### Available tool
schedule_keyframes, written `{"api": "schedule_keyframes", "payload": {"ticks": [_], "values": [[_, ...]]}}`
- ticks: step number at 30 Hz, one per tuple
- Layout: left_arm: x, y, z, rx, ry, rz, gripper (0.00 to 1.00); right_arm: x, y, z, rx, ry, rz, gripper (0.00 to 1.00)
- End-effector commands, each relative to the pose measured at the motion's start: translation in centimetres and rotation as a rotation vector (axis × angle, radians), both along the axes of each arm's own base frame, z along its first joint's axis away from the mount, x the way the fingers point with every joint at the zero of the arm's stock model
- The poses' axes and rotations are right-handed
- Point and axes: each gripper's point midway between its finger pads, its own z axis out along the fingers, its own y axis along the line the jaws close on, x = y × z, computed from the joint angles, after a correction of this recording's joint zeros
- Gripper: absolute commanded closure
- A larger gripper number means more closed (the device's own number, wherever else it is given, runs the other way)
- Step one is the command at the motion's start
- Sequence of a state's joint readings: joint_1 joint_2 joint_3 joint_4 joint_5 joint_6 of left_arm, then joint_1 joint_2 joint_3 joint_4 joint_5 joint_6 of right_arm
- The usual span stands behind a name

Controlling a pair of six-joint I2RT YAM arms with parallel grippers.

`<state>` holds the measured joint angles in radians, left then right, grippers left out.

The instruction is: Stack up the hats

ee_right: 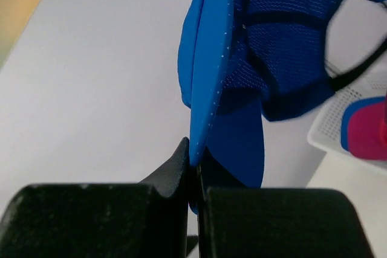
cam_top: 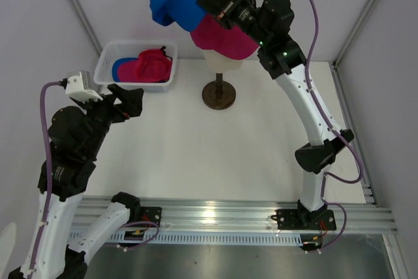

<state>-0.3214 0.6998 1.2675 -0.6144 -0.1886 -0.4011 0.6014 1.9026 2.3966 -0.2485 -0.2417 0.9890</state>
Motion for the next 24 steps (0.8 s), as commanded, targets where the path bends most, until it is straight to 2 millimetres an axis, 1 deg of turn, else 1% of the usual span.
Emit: {"api": "schedule_keyframes", "payload": {"ticks": [1,2,3,4,5,6,8,9,10,11,13,14,16,18,19,21,22,23,24], "values": [[1.4,-1.6,0.1,-0.037,0.003,-0.068,0.00,-0.1,-0.4,5.0,0.196,-0.076,0.066,1.00],[1.4,-2.0,0.3,-0.041,0.004,-0.089,0.01,1.9,0.3,3.5,0.198,-0.049,0.076,1.00],[1.6,-2.1,0.3,-0.041,0.006,-0.096,0.00,2.6,-0.3,3.8,0.224,-0.043,0.092,1.00],[2.0,-2.1,0.2,-0.040,0.012,-0.095,0.00,2.5,-0.7,4.7,0.245,-0.072,0.104,1.00],[2.0,-2.3,0.3,-0.041,0.012,-0.108,0.00,3.6,-0.7,3.9,0.247,-0.051,0.108,1.00],[2.1,-2.3,0.3,-0.041,0.011,-0.108,0.00,4.4,-1.4,3.6,0.249,-0.039,0.106,1.00],[2.4,-2.1,0.2,-0.041,0.014,-0.100,0.00,5.8,-1.5,1.9,0.240,0.030,0.093,1.00],[2.6,-1.9,0.0,-0.038,0.020,-0.094,0.01,6.2,-2.0,1.6,0.234,0.036,0.081,1.00],[2.8,-1.8,0.2,-0.042,0.009,-0.089,0.01,6.4,-2.0,1.2,0.224,0.039,0.074,1.00],[2.8,-2.5,0.0,-0.042,0.018,-0.126,0.00,7.0,-2.2,0.5,0.209,0.070,0.048,1.00],[3.1,-2.7,0.1,-0.048,0.016,-0.136,0.00,7.9,-2.9,-0.1,0.178,0.067,0.009,1.00],[3.4,-2.9,-0.1,-0.051,0.025,-0.144,0.00,8.3,-3.3,-0.7,0.172,0.094,-0.004,1.00],[3.6,-3.2,-0.1,-0.053,0.026,-0.162,0.01,8.8,-4.2,-0.9,0.191,0.132,0.002,1.00],[4.1,-3.4,-0.4,-0.055,0.037,-0.166,0.01,8.8,-4.2,-1.8,0.194,0.187,0.023,1.00],[4.2,-3.6,-0.5,-0.058,0.040,-0.172,0.01,8.0,-4.2,-1.6,0.197,0.216,0.030,1.00],[4.6,-3.7,-0.7,-0.061,0.042,-0.175,0.00,8.0,-4.2,-3.0,0.180,0.284,0.000,1.00],[4.7,-3.8,-0.8,-0.064,0.046,-0.181,0.00,6.7,-4.8,-2.0,0.187,0.292,-0.016,1.00],[4.8,-3.9,-0.7,-0.066,0.040,-0.182,0.00,6.7,-5.4,-2.1,0.206,0.318,-0.049,1.00],[5.0,-3.9,-0.9,-0.069,0.047,-0.182,0.00,7.3,-5.5,-4.6,0.195,0.389,-0.073,1.00]]}}
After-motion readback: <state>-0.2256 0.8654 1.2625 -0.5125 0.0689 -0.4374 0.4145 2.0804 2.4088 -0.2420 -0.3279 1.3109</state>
